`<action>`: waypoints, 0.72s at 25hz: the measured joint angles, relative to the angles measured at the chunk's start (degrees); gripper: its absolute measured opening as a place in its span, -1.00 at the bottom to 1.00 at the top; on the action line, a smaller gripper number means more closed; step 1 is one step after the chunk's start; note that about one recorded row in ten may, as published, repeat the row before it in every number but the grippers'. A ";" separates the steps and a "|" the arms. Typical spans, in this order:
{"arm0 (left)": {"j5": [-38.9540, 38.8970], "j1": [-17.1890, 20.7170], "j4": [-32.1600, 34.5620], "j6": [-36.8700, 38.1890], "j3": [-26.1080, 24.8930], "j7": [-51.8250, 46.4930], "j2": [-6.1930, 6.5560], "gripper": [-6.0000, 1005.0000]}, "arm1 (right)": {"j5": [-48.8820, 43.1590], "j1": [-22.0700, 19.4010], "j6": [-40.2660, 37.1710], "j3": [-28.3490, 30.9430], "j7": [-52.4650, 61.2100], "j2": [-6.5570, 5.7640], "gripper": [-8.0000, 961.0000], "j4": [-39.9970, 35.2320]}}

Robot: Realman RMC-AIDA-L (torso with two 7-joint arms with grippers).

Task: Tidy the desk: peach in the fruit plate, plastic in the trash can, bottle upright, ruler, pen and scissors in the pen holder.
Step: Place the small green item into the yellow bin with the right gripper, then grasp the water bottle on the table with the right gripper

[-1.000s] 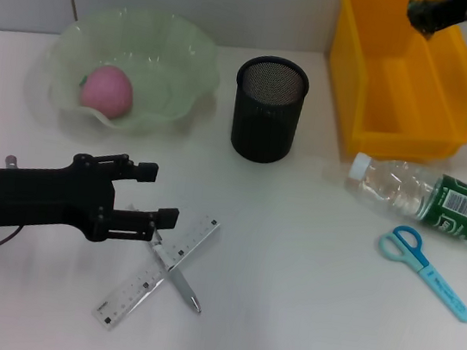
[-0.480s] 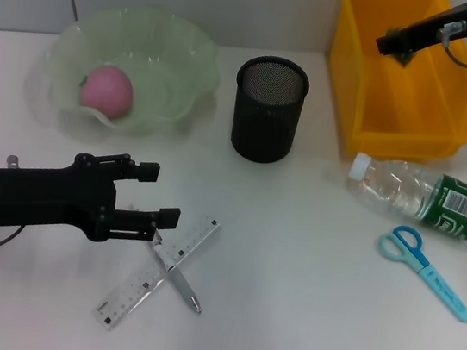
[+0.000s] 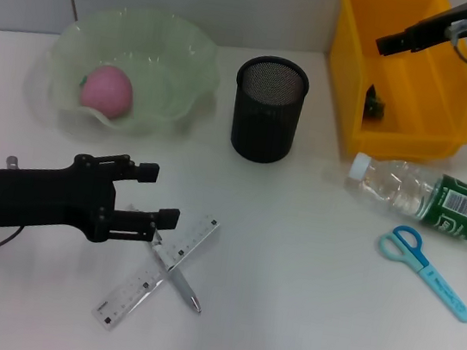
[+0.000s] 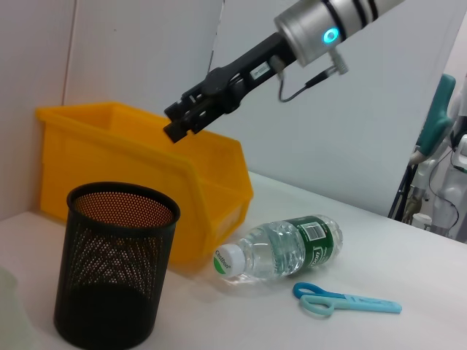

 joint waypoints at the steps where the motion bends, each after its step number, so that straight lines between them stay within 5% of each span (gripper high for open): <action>1: 0.01 0.01 0.00 0.01 0.01 0.01 0.00 0.65 | 0.44 -0.52 -2.28 0.00 -0.05 0.03 0.53 -2.11; 12: 0.00 0.12 0.08 0.32 0.00 -0.40 -0.08 0.65 | 2.21 -3.62 -36.66 0.67 -5.19 -1.04 0.58 -23.59; 18: -0.05 0.83 0.35 0.32 -0.02 -0.45 0.17 0.65 | -6.11 -2.92 -42.91 -0.25 -8.75 -1.11 0.58 -24.29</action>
